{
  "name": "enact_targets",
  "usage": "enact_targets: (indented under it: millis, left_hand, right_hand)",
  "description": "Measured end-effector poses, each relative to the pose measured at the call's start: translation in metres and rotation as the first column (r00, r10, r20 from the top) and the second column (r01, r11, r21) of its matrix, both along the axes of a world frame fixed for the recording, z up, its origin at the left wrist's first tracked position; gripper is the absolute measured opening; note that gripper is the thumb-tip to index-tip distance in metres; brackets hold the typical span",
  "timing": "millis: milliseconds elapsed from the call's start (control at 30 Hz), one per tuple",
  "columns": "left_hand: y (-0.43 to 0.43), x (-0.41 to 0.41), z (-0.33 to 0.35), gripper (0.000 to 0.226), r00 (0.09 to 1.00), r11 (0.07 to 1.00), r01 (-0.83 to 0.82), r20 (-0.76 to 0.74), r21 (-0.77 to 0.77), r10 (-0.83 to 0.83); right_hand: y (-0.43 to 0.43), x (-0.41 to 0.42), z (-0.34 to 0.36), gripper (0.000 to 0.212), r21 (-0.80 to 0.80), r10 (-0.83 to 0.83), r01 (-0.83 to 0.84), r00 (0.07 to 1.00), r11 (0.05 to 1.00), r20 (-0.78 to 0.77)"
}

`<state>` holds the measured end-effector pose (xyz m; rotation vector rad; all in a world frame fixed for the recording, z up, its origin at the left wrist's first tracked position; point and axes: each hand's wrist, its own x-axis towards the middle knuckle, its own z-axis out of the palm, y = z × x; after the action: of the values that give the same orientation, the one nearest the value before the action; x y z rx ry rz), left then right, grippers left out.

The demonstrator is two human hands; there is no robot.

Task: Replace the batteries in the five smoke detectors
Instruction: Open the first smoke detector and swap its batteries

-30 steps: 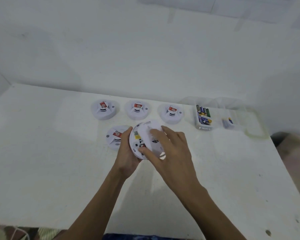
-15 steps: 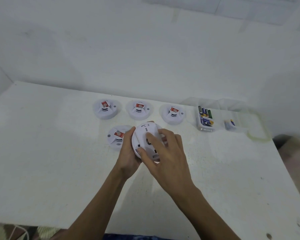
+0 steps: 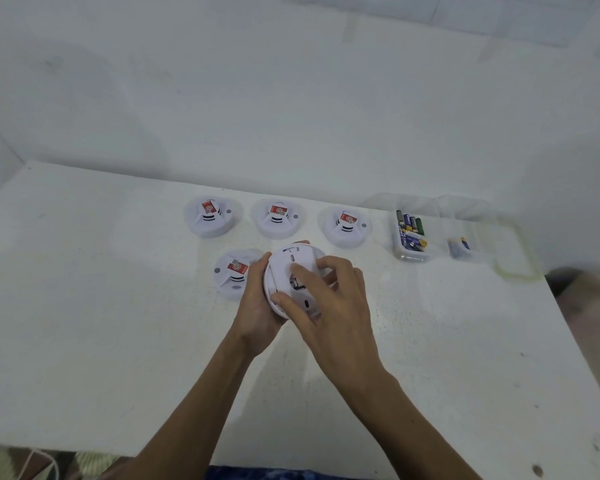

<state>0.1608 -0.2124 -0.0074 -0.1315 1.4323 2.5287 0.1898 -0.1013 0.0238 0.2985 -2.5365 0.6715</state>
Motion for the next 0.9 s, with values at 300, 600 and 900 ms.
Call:
enact_targets:
  millis: [300,600,900]
  left_hand:
    - [-0.004,0.003,0.0,0.058,0.999,1.0,-0.03,-0.041,-0.004,0.03]
    - [-0.005,-0.001,-0.003,0.029,0.999,0.999,-0.041,-0.028,0.029,0.041]
    - [-0.001,0.003,0.003,0.033,0.998,0.998,-0.056,-0.029,-0.032,0.055]
  right_hand:
    - [0.006,-0.006,0.003,0.043,-0.042,0.06,-0.059,0.998,0.997,0.021]
    - [0.012,-0.004,0.009,0.042,-0.039,0.127,-0.123,0.984,0.992,0.123]
    - [0.0,0.0,0.005,0.046,-0.044,-0.022,0.028,0.99,0.999,0.14]
